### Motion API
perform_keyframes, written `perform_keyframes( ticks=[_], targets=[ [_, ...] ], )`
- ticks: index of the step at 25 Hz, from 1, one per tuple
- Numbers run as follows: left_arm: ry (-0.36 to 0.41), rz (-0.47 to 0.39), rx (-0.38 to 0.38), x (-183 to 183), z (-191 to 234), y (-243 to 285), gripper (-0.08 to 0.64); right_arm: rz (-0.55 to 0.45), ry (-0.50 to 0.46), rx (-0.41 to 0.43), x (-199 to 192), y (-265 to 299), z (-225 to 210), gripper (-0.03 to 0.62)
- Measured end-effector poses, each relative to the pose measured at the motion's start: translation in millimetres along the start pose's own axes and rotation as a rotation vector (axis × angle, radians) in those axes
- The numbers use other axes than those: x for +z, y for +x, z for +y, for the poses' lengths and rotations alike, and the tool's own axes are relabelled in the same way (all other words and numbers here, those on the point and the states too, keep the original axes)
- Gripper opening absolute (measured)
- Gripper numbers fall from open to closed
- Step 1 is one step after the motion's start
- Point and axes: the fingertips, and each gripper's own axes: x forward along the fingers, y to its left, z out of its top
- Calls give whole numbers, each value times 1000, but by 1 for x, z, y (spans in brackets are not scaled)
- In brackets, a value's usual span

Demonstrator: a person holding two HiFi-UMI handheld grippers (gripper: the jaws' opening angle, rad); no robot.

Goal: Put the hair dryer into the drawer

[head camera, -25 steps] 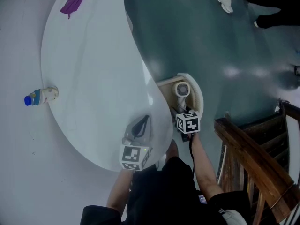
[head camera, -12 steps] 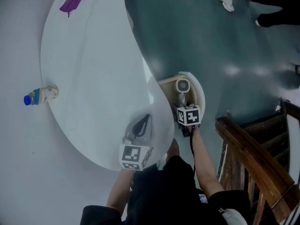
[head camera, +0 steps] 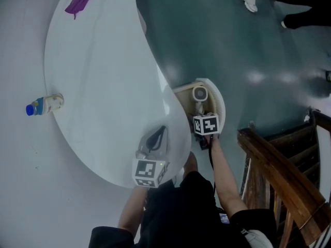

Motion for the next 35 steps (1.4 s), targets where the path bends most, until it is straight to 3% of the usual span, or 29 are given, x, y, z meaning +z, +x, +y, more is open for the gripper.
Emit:
perform_keyframes(
  ticks=[15,35],
  targets=[
    [4,-4,7,-4,-2,-12,6,-18,-15,-52,0,-7,-2,256],
    [63,-66,1,12,-17,-51,6,-124,6,-120,0,-56,8,259]
  ],
)
